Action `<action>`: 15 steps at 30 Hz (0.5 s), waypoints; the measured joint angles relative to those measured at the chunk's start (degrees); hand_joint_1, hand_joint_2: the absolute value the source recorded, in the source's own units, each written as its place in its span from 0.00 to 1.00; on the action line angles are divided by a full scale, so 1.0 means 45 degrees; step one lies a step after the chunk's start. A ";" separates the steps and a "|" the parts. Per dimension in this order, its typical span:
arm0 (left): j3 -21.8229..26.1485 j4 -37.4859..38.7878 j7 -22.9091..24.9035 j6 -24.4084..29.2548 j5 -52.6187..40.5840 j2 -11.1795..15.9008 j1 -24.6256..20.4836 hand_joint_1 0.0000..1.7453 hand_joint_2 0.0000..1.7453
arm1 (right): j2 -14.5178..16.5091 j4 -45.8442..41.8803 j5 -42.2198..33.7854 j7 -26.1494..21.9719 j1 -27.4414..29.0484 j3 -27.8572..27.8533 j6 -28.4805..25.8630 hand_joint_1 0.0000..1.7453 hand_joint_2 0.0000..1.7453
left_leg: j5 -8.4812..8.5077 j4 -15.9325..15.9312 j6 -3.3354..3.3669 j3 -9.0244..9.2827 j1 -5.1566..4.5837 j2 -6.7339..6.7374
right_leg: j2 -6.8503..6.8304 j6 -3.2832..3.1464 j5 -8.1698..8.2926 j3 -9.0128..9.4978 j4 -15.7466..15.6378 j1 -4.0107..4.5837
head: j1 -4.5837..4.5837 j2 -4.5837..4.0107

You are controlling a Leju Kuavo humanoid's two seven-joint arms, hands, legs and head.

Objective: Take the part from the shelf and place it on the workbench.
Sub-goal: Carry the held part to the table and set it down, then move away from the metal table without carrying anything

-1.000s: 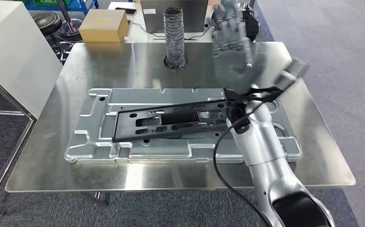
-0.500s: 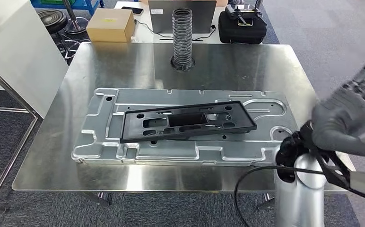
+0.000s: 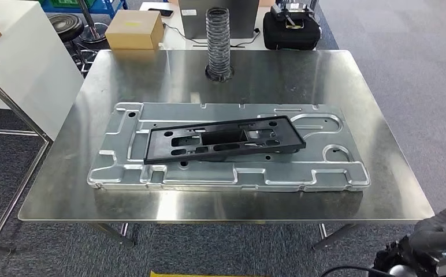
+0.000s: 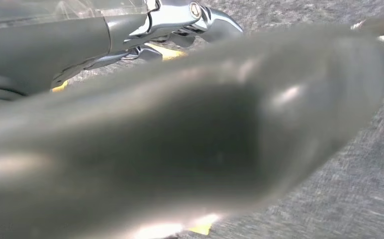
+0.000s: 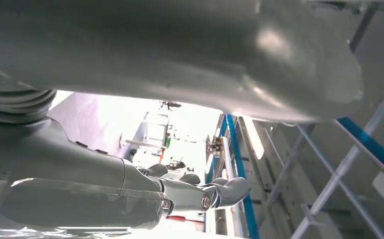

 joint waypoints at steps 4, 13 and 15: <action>0.0053 0.0044 -0.0025 -0.0081 0.0000 -0.0009 0.0029 0.00 0.00 | 0.0028 0.0217 0.0211 0.0000 0.0464 -0.0485 0.0131 0.00 0.00 | 0.0435 -0.0056 0.0340 -0.0264 -0.0036 0.0064 | 0.0038 0.0319 -0.0101 -0.0155 0.0129 -0.0071 | 0.0008 0.0000; 0.0098 0.0062 -0.0149 -0.0234 0.0000 -0.0035 0.0013 0.00 0.00 | 0.0030 0.0644 0.0489 0.0000 0.0725 -0.0772 0.0072 0.00 0.00 | 0.1556 0.0106 0.0404 -0.1757 -0.0062 0.0212 | 0.0055 0.0445 -0.1680 0.1146 0.1499 -0.0122 | 0.0037 0.0000; 0.0098 0.0062 -0.0193 -0.0276 0.0000 -0.0061 -0.0002 0.00 0.00 | 0.0024 0.0730 0.0740 0.0000 0.0715 -0.0805 -0.0025 0.00 0.00 | 0.1746 0.0133 0.0290 -0.1869 -0.0077 0.0205 | 0.0054 0.0267 -0.1798 0.2237 -0.0117 -0.0048 | 0.0030 0.0000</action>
